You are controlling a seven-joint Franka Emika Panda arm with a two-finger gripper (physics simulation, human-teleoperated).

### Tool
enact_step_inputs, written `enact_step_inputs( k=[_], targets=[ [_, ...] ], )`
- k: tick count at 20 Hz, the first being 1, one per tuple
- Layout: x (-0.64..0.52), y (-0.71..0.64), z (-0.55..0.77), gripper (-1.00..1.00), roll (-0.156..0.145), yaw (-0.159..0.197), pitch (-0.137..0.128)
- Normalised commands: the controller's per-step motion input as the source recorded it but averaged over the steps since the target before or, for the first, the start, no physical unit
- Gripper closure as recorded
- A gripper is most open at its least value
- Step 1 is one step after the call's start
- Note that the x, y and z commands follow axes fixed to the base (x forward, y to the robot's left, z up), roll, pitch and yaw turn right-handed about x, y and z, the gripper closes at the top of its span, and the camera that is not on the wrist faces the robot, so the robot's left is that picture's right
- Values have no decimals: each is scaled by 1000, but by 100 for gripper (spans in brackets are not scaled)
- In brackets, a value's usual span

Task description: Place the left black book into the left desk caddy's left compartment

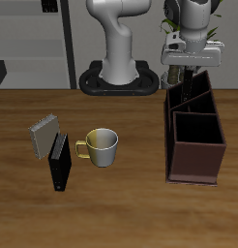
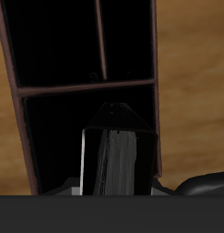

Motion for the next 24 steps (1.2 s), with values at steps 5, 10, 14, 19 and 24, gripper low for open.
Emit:
enact_step_inputs(
  k=[5, 10, 14, 19, 24],
  targets=[
    [74, 129, -403, 100, 50, 8, 84],
    [171, 84, -372, -100, -2, 27, 73],
    [118, -79, -101, -100, 8, 34, 45],
    [74, -122, -2, -100, -18, -23, 30],
    [55, -121, 112, -100, -32, -5, -6]
  ],
)
